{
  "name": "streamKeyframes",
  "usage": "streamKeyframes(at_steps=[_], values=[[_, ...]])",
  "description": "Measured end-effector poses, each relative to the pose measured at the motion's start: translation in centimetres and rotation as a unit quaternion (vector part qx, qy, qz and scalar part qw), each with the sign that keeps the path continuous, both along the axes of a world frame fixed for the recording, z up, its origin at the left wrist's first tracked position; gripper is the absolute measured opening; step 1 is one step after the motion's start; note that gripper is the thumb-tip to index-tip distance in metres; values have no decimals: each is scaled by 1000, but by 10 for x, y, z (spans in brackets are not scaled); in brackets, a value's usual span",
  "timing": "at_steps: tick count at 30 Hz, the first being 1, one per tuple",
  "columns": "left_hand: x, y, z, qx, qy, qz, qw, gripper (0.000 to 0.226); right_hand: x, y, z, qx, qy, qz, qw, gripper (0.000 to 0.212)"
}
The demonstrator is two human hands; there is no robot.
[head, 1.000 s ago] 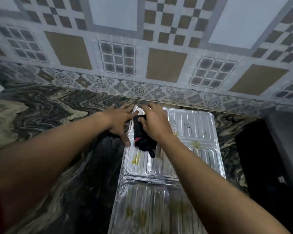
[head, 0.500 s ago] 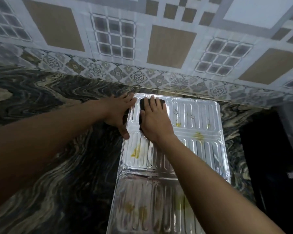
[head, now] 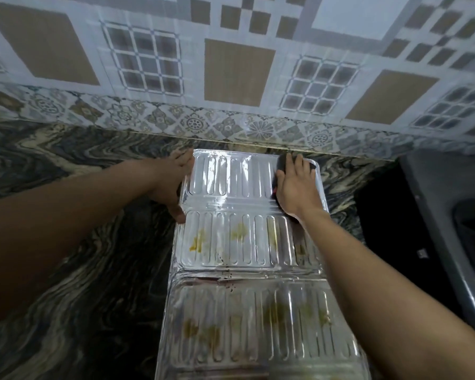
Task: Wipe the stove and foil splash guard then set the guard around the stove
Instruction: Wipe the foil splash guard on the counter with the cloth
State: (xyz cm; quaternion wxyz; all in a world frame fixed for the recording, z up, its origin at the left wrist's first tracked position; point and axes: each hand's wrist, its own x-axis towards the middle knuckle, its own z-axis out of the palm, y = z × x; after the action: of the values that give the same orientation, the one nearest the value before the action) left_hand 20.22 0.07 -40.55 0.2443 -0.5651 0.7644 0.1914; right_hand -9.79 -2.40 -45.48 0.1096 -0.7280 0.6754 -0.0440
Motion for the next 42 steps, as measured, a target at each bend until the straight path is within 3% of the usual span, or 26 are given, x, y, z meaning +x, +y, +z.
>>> streamKeyframes(at_steps=[13,17,21,24,29,34,38,42], values=[[11,0,-5,-12,24,5,1000,161,3,77,-5,-36,-25,-110,993,54],[10,0,-5,-12,33,15,999,160,72,73,12,-31,-46,44,997,46],[12,0,-6,-9,40,19,999,160,126,80,5,-18,-47,208,977,46],[10,0,-4,-2,40,21,999,157,125,93,-6,-12,-6,283,959,46],[9,-1,-5,5,29,19,999,155,94,140,-6,-4,-16,356,934,54],[7,0,-4,5,25,25,999,156,46,137,15,18,-37,283,958,52],[0,5,1,-2,22,35,999,153,7,126,15,30,-78,155,984,55],[-6,35,4,-29,43,3,999,124,4,125,7,36,-84,136,987,55]])
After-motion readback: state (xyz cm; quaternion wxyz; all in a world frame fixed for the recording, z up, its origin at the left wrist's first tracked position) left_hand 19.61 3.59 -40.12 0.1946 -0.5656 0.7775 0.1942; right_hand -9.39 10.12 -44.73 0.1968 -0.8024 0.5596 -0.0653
